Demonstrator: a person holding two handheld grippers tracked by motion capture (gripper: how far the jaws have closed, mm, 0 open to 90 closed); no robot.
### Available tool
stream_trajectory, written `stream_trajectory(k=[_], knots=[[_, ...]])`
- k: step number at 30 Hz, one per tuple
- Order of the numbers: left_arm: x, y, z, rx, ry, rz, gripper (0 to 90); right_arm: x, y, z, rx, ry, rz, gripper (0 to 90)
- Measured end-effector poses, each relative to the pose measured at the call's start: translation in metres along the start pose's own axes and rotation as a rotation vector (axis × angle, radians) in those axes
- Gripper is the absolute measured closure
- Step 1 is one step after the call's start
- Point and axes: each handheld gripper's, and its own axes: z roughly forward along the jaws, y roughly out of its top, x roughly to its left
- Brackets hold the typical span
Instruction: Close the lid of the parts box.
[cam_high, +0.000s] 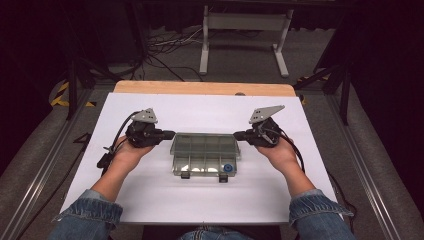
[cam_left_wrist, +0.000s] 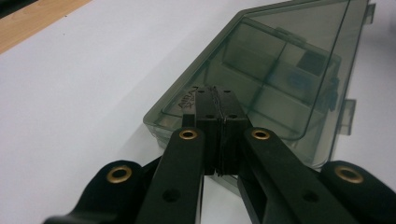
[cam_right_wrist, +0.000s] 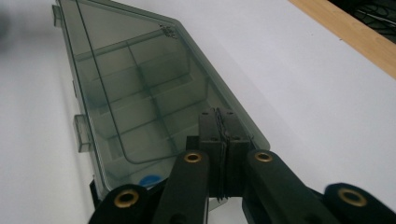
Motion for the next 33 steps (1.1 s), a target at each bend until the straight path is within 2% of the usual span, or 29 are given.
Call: stream_trajectory(k=[3,8,12,17,24,33], knots=[[-0.001,-0.001,-0.001,0.003,-0.012,-0.003,89.2,0.002,-0.001,0.001,0.008,0.013,0.000,89.9],[-0.005,-0.004,-0.001,0.038,-0.056,0.000,88.6,0.007,-0.003,0.003,0.031,0.038,-0.006,90.0],[-0.008,-0.008,0.000,0.058,-0.064,0.011,88.7,0.011,-0.006,0.004,0.050,0.054,-0.010,89.9],[-0.011,-0.011,0.001,0.072,-0.091,0.005,87.6,0.015,-0.008,0.007,0.070,0.073,-0.016,89.9],[-0.015,-0.014,0.005,0.099,-0.107,0.013,87.6,0.019,-0.011,0.010,0.096,0.089,-0.022,89.8],[-0.022,-0.014,0.009,0.143,-0.109,0.049,87.7,0.024,-0.013,0.015,0.124,0.108,-0.024,89.8]])
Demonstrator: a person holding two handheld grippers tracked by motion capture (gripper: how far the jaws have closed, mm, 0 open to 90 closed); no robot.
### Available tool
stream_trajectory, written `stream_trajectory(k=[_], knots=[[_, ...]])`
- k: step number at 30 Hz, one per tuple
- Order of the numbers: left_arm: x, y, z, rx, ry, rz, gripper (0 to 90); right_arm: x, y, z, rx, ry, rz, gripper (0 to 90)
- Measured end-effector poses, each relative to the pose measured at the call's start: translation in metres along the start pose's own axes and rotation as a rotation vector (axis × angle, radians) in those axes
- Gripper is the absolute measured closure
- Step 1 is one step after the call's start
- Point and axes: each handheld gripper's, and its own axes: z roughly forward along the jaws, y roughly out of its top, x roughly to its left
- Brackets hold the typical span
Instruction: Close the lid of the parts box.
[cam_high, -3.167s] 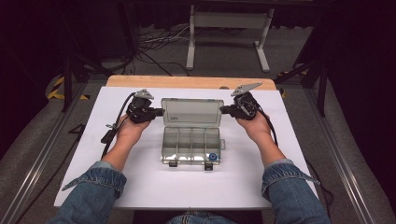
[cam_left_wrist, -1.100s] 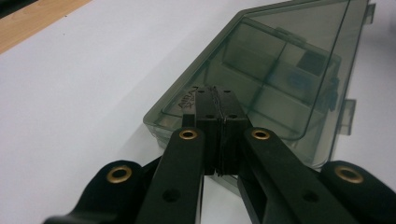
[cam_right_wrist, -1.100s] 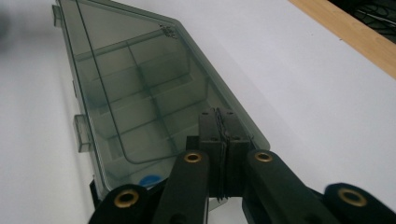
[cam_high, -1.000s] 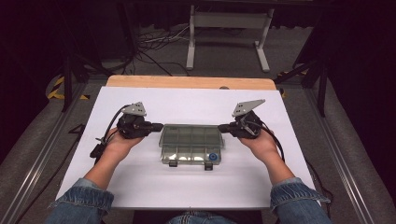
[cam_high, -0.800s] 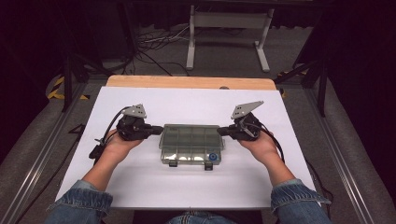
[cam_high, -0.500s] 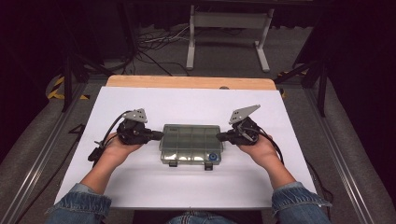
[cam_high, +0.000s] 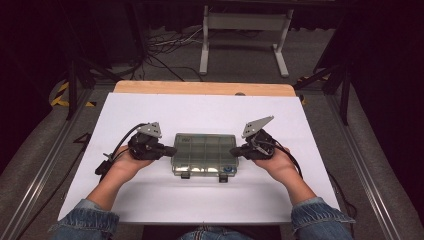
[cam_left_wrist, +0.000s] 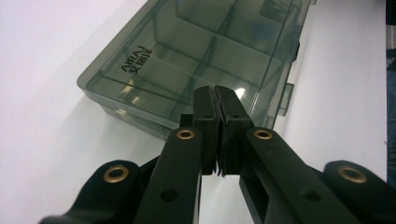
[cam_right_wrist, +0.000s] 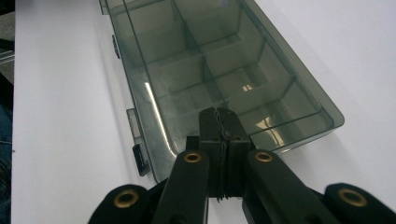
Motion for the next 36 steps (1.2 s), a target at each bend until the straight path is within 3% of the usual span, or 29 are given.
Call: stream_trajectory(k=[20,36], knots=[[-0.003,-0.001,0.011,0.071,-0.026,0.022,87.7,0.007,-0.004,0.009,0.062,0.023,-0.010,89.1],[-0.004,-0.002,0.015,0.091,-0.010,0.030,87.8,0.011,-0.004,0.013,0.088,0.016,-0.023,89.0]])
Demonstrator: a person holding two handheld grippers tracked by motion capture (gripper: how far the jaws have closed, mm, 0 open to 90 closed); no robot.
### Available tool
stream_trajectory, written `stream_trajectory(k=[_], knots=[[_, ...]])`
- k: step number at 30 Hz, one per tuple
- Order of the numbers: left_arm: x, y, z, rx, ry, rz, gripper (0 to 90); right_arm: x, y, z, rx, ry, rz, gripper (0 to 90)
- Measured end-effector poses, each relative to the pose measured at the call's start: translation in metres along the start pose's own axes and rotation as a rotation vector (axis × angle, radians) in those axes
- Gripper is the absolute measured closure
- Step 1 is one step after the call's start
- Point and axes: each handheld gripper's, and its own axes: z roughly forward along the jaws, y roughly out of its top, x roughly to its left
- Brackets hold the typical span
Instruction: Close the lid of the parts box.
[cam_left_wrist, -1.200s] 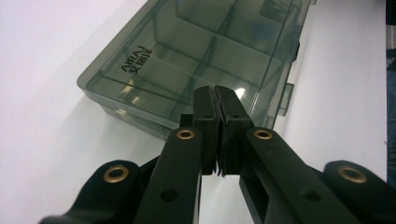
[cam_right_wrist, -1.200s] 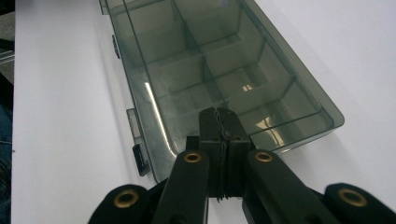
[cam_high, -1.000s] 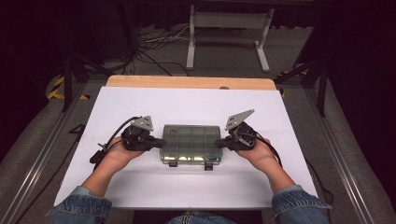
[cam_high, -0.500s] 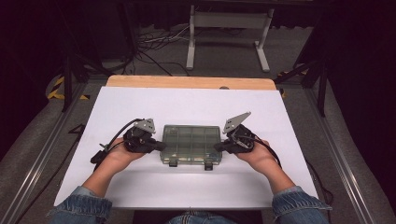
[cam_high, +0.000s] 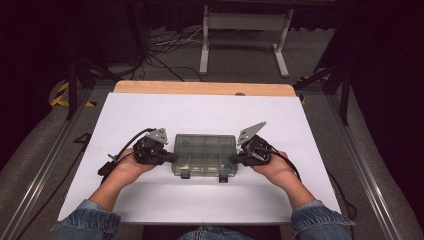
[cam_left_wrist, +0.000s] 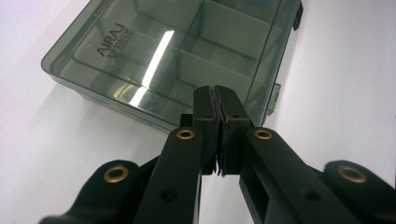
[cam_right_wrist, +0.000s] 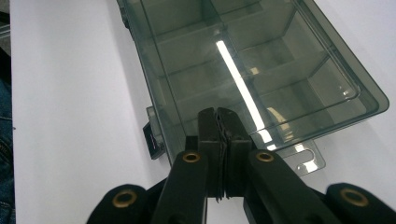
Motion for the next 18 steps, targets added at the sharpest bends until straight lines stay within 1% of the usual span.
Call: stream_trajectory(k=[2,7,14,17,18], knots=[[-0.0004,-0.0004,0.0001,0.000,0.008,-0.001,88.0,0.0007,0.0001,0.0001,0.002,-0.006,-0.003,88.8],[-0.0014,-0.0007,0.0007,-0.002,0.011,-0.008,88.0,0.0030,0.0004,0.0004,0.009,-0.014,-0.003,86.5],[-0.0044,-0.0001,0.0013,0.003,0.044,0.012,88.5,0.0073,0.0012,0.0011,0.018,-0.043,-0.019,87.0],[-0.0047,-0.0003,0.0019,0.011,0.044,0.016,88.7,0.0071,0.0014,0.0017,0.018,-0.032,-0.019,90.0],[-0.0047,-0.0007,0.0043,0.027,0.051,0.027,89.1,0.0073,0.0019,0.0033,0.022,-0.010,-0.020,90.0]])
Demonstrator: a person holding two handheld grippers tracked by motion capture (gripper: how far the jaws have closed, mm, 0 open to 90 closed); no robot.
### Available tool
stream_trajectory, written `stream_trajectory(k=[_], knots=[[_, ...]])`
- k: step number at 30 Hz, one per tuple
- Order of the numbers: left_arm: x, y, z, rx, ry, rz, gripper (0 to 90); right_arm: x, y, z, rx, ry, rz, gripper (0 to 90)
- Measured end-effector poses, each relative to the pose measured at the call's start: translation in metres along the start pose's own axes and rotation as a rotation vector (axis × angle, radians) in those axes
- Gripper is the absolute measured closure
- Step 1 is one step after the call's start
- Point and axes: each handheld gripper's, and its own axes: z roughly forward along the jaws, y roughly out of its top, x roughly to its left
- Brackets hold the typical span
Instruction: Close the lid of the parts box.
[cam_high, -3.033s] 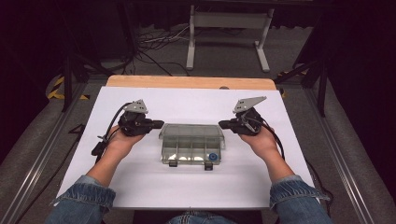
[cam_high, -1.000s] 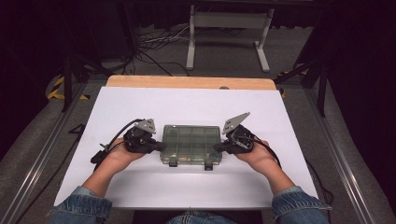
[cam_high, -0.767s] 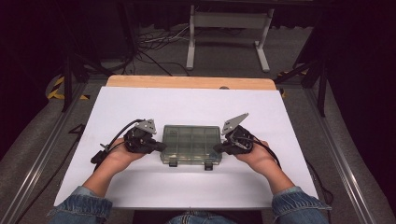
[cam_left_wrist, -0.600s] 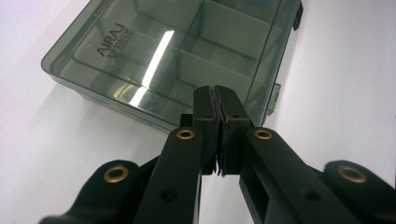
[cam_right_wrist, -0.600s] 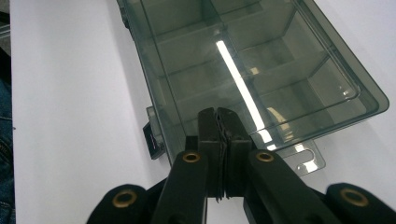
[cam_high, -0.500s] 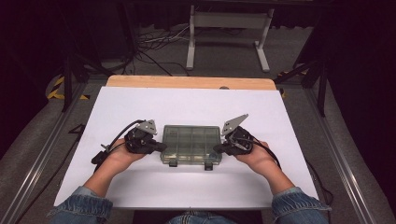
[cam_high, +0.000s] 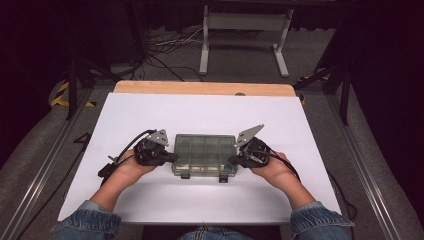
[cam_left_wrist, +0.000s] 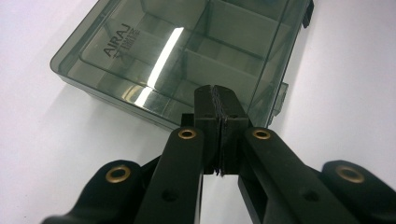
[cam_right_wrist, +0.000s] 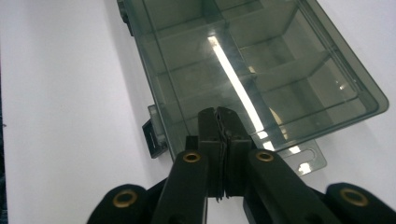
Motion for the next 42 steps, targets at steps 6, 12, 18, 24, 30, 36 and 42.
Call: stream_trajectory(k=[6,12,18,24,30,36,42], knots=[[-0.002,0.000,0.001,-0.005,0.011,0.001,89.3,0.007,0.005,0.006,0.047,-0.036,-0.035,90.0],[0.001,-0.003,-0.001,-0.027,-0.006,-0.028,85.9,0.005,0.002,0.004,0.032,-0.034,-0.017,87.1],[-0.001,-0.005,-0.006,-0.081,-0.006,-0.049,76.0,0.005,0.001,-0.002,-0.024,-0.057,-0.009,77.4],[-0.007,-0.008,-0.017,-0.159,0.036,-0.057,62.7,0.005,-0.003,-0.016,-0.119,-0.098,0.022,58.0],[-0.012,-0.013,-0.026,-0.218,0.059,-0.063,43.1,0.004,-0.007,-0.025,-0.193,-0.124,0.049,43.0],[-0.016,-0.019,-0.033,-0.290,0.090,-0.089,24.4,0.006,-0.010,-0.029,-0.248,-0.139,0.046,30.8],[-0.019,-0.024,-0.038,-0.353,0.112,-0.104,12.9,0.011,-0.014,-0.033,-0.315,-0.171,0.042,19.9]])
